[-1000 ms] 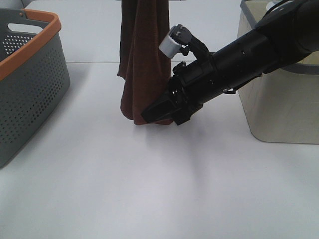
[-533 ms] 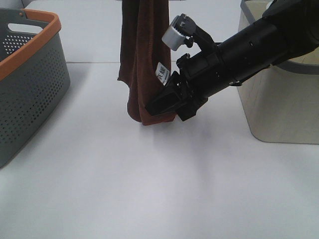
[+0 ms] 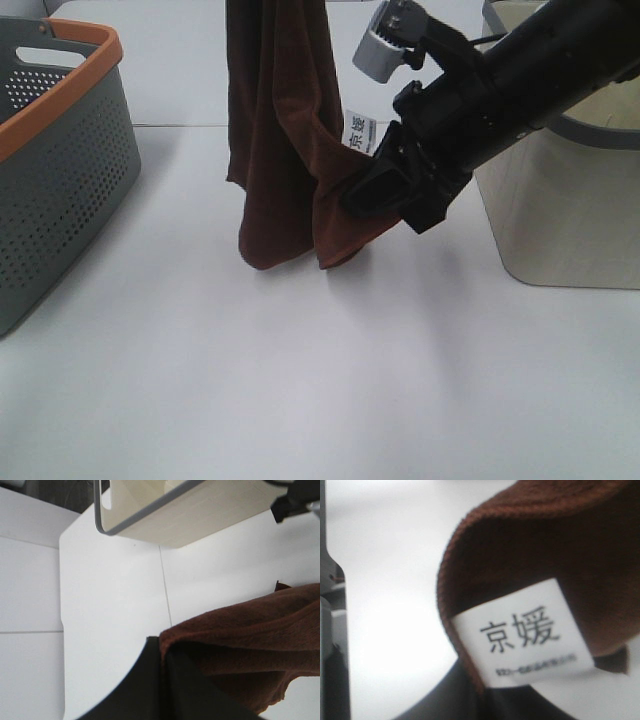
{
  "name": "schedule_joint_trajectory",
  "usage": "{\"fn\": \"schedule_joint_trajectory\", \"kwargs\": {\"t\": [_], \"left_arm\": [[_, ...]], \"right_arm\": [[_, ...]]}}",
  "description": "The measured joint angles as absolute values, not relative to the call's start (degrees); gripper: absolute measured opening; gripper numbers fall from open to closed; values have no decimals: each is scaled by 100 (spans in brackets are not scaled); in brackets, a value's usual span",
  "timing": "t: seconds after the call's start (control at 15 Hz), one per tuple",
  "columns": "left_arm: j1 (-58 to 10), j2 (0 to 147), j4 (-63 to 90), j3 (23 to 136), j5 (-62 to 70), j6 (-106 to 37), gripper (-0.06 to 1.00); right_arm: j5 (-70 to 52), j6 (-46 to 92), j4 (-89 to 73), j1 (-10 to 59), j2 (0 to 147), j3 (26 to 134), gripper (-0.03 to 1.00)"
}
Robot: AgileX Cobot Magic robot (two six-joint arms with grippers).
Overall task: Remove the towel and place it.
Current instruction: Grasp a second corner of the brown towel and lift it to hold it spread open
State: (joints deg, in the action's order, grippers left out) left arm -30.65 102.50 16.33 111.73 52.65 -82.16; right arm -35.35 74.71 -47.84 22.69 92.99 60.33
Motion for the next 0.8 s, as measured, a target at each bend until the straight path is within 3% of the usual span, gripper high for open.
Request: {"fn": "schedule_joint_trajectory", "kwargs": {"t": [0.47, 0.8], "left_arm": [[-3060, 10399, 281, 11173, 5162, -5403, 0], [-3060, 10783, -676, 11178, 4503, -4658, 0]], "right_arm": [[-2120, 7443, -2779, 2269, 8732, 6274, 0], [-1295, 7489, -2068, 2269, 9213, 6875, 0]]}}
